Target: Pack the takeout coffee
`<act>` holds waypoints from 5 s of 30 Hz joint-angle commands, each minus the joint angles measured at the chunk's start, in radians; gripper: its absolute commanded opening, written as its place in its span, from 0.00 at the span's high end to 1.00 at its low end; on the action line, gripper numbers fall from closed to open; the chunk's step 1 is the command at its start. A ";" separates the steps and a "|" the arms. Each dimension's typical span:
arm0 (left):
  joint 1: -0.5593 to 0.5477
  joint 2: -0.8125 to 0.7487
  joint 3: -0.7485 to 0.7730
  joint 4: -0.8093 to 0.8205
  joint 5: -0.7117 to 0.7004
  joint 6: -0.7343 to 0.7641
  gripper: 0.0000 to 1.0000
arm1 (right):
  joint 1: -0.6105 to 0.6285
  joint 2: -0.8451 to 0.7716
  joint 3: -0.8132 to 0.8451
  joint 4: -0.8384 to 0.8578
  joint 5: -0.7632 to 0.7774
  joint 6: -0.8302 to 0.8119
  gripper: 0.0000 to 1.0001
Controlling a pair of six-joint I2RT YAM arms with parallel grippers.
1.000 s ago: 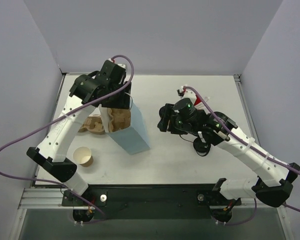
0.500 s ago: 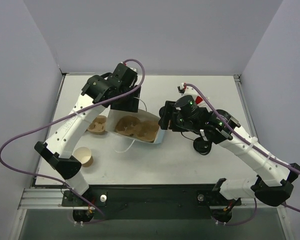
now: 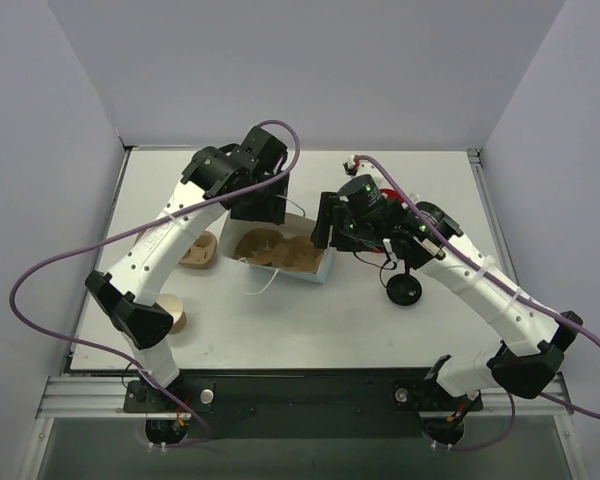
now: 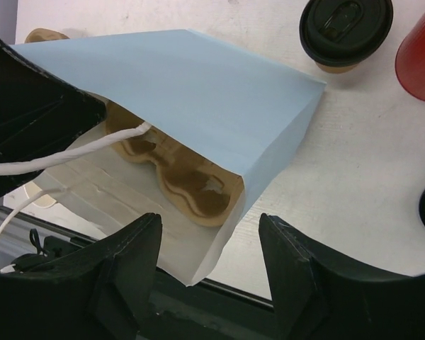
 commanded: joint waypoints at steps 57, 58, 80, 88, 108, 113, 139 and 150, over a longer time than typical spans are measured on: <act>-0.037 -0.284 -0.321 -0.209 0.205 -0.040 0.29 | -0.086 0.069 0.030 -0.109 -0.198 0.298 1.00; -0.038 -0.287 -0.324 -0.209 0.205 -0.042 0.29 | -0.088 0.069 0.030 -0.109 -0.196 0.298 1.00; 0.012 -0.365 -0.172 -0.192 0.250 -0.114 0.30 | -0.137 0.036 -0.050 -0.103 -0.317 0.227 1.00; 0.046 -0.395 -0.103 -0.200 0.189 -0.148 0.31 | -0.148 -0.001 -0.074 -0.139 -0.406 0.204 1.00; 0.060 -0.328 -0.281 0.042 -0.043 -0.025 0.33 | -0.152 -0.040 -0.054 -0.241 -0.248 0.069 0.78; 0.078 -0.285 -0.295 0.055 -0.124 -0.027 0.33 | -0.151 -0.038 -0.054 -0.239 -0.256 0.054 0.83; 0.095 -0.455 -0.450 0.122 0.136 -0.162 1.00 | -0.154 -0.026 0.010 -0.279 -0.178 -0.029 1.00; 0.095 -0.495 -0.538 0.116 0.113 -0.159 0.60 | -0.154 -0.050 -0.027 -0.222 -0.164 -0.046 0.81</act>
